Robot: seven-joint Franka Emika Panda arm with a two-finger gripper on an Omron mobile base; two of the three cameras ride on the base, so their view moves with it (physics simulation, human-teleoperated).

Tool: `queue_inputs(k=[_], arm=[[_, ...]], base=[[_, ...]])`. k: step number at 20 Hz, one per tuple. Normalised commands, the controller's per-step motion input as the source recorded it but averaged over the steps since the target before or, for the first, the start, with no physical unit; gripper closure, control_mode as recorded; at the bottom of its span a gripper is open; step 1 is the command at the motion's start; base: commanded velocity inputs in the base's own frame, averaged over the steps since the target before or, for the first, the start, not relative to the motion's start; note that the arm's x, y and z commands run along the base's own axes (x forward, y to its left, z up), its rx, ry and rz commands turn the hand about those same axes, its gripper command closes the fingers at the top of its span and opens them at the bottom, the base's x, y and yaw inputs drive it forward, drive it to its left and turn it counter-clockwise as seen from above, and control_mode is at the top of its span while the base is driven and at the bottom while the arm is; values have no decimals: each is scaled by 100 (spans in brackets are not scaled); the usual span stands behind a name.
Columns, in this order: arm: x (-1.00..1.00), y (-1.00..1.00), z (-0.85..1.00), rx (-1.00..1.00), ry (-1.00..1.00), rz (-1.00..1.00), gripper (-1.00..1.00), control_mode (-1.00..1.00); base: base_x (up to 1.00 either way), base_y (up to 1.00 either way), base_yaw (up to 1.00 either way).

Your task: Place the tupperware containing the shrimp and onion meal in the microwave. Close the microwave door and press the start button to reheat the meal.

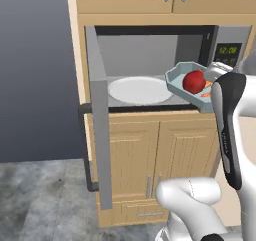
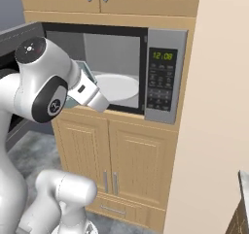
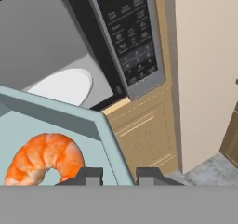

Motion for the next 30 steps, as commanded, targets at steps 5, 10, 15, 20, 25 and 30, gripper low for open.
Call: queue_inputs(k=[5,10,15,20,25,30], arm=[[0,0,0,0,0,0,100,100],[0,0,0,0,0,0,100,100],[1,0,-8,0,0,7,100,-100],[30,0,-19,0,0,5,100,-100],[40,0,-14,0,0,1,100,-100],[49,0,-13,0,1,0,100,-100]], base=[[-20,0,18],[-16,0,18],[-1,0,3],[0,0,0],[0,0,0],[0,0,0]])
